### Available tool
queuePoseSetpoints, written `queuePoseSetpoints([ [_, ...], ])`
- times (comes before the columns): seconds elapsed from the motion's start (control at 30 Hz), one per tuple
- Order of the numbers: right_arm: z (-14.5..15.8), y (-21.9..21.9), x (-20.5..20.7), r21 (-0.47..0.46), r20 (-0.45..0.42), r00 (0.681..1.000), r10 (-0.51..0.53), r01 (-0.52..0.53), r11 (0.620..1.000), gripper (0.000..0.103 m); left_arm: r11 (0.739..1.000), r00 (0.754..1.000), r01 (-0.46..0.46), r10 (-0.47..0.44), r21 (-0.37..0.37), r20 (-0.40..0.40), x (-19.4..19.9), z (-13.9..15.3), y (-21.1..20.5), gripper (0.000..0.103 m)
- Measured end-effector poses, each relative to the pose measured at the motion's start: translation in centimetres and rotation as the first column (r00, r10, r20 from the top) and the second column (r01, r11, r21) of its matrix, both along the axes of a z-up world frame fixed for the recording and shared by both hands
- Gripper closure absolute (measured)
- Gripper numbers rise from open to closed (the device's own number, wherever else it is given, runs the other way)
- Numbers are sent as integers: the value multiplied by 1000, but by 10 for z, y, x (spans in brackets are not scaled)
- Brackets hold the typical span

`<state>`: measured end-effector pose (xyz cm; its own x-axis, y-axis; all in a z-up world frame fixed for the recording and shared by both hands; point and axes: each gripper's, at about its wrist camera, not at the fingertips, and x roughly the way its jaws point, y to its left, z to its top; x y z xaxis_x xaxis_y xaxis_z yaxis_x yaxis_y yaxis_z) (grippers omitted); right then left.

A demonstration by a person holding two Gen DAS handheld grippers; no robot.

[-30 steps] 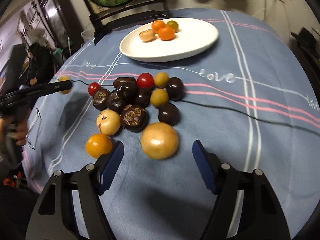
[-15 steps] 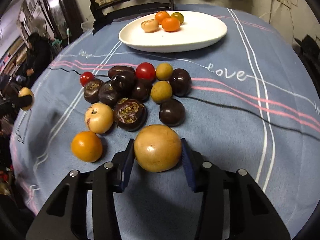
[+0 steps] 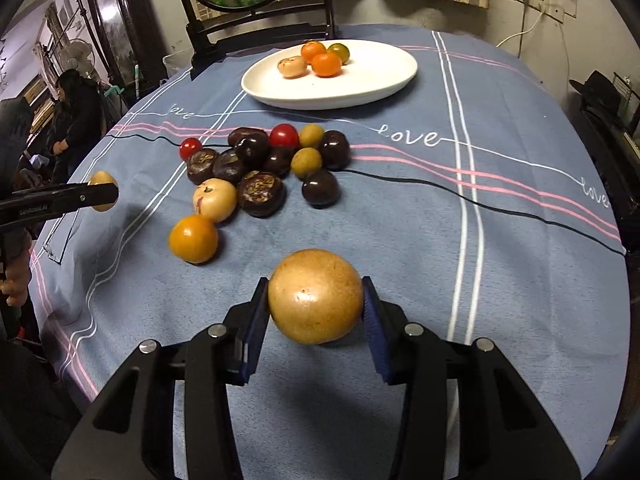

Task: Organize fruits
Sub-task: 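Carry both fruits to the plate and open both tools to release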

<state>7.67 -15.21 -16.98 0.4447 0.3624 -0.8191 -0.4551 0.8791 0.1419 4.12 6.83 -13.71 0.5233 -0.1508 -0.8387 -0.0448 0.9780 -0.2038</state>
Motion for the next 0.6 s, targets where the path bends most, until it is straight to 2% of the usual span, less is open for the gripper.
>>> queuePoseSetpoints([
  [0.27,25,3,36,48,29,999,-16,15,999,58,998,997,61,-61,19,41,65,19,-10,63],
  [0.43,40,22,90,79,73,997,5,-11,997,58,994,992,106,-108,39,70,127,28,-21,63],
  [0.6,41,48,149,74,111,993,35,-43,996,58,991,990,123,-126,48,69,187,19,-31,63],
])
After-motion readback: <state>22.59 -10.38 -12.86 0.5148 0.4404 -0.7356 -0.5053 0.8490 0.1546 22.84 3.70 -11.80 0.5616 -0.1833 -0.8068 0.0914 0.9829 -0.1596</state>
